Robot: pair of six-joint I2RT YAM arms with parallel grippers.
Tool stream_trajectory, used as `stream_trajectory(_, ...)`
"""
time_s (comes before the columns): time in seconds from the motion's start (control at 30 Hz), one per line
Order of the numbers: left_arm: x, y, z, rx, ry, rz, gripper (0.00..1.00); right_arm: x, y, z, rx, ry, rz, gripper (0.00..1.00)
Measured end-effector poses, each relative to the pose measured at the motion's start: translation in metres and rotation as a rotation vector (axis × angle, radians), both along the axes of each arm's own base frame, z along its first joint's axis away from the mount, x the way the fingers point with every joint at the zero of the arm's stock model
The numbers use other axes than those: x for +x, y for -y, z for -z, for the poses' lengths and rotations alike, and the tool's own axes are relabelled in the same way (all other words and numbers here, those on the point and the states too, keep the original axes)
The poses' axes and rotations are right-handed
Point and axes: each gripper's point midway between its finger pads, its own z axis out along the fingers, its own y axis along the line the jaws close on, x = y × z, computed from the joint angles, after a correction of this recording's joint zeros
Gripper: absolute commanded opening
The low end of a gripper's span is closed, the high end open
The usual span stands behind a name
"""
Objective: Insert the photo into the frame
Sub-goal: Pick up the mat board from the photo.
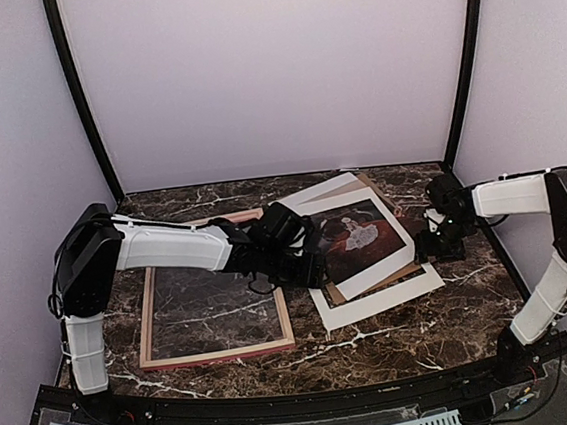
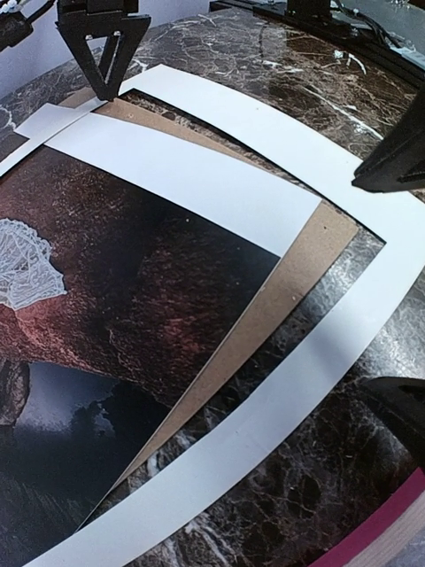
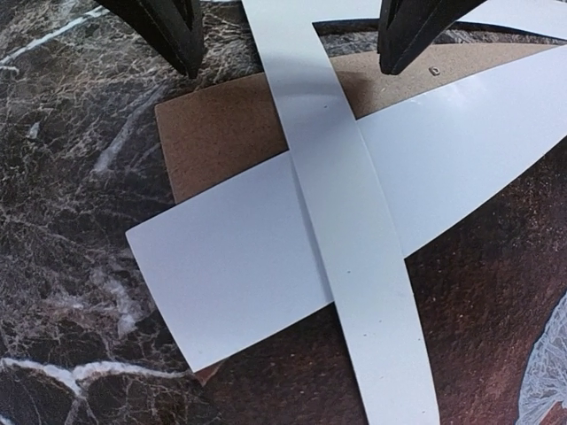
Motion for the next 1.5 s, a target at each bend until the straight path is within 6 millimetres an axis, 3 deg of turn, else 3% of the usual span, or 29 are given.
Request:
stream_trajectory(0.33,-0.004,0.002,0.03,0.02,-0.054,0.001,0.72,-0.002,-0.009,0.007,0.14,-0.005,0.026,0.67)
stream_trajectory(0.67,-0.004,0.004,0.031,0.003,-0.079,-0.024,0.67,-0.012,-0.025,0.003,0.322,0.035,0.026,0.6)
stream_trajectory(1.0,-0.001,0.0,0.033,-0.001,-0.092,-0.062,0.63,-0.036,-0.043,-0.001,0.544,-0.005,0.027,0.54)
stream_trajectory(1.5,0.0,0.0,0.033,-0.01,-0.091,-0.072,0.62,-0.037,-0.05,-0.011,0.656,0.004,0.008,0.49)
